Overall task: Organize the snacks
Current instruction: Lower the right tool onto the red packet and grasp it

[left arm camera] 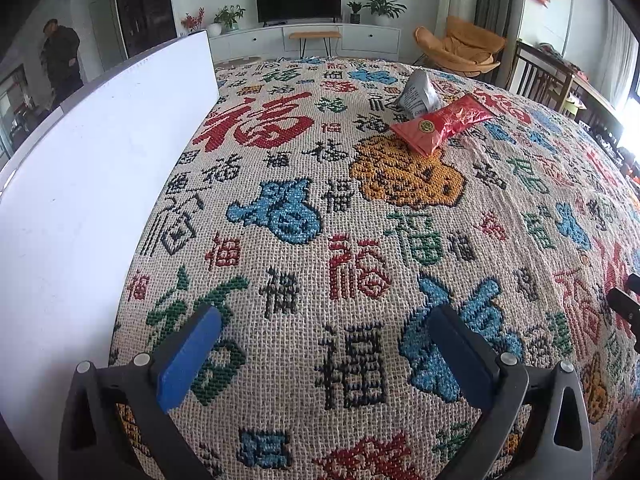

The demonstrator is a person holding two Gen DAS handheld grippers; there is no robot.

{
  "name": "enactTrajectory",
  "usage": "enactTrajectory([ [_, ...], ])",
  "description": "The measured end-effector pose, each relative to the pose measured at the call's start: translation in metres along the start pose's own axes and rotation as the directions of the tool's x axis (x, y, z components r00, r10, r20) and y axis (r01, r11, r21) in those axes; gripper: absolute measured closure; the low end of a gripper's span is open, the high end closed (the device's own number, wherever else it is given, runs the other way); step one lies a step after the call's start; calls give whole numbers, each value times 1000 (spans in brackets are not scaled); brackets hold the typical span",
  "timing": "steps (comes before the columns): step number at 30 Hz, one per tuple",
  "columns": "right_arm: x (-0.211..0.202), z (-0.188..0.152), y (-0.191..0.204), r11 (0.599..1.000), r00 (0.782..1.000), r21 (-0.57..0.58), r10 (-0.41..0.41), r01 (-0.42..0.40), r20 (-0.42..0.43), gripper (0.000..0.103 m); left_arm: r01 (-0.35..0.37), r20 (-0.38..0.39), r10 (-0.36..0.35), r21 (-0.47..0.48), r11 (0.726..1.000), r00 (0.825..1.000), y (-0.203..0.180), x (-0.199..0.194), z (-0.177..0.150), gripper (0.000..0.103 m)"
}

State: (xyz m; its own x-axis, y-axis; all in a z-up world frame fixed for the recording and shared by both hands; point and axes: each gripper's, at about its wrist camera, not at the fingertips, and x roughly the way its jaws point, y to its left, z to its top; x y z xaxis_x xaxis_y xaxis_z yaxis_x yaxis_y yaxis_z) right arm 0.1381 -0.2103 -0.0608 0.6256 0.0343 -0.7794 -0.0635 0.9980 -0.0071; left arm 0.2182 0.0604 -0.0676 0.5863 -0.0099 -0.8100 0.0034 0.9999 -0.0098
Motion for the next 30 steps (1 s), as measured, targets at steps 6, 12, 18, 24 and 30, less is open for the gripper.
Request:
enactTrajectory([
  [6, 8, 36, 29, 991, 991, 39, 127, -126, -42, 20, 2, 0, -2, -2, 1000, 1000, 1, 1, 0, 0],
  [12, 57, 115, 70, 907, 934, 243, 356, -343, -10, 22, 2, 0, -2, -1, 1000, 1000, 0, 1, 0, 0],
  [18, 116, 162, 104, 863, 925, 397, 372, -313, -78, 22, 2, 1, -2, -1, 1000, 1000, 1, 1, 0, 0],
  [24, 122, 172, 146, 941, 963, 266, 247, -211, -109, 36, 3, 1, -3, 0, 1000, 1000, 1, 1, 0, 0],
  [30, 109, 163, 131, 977, 978, 142, 176, -159, -110, 82, 3, 2, -3, 0, 1000, 1000, 1, 1, 0, 0],
])
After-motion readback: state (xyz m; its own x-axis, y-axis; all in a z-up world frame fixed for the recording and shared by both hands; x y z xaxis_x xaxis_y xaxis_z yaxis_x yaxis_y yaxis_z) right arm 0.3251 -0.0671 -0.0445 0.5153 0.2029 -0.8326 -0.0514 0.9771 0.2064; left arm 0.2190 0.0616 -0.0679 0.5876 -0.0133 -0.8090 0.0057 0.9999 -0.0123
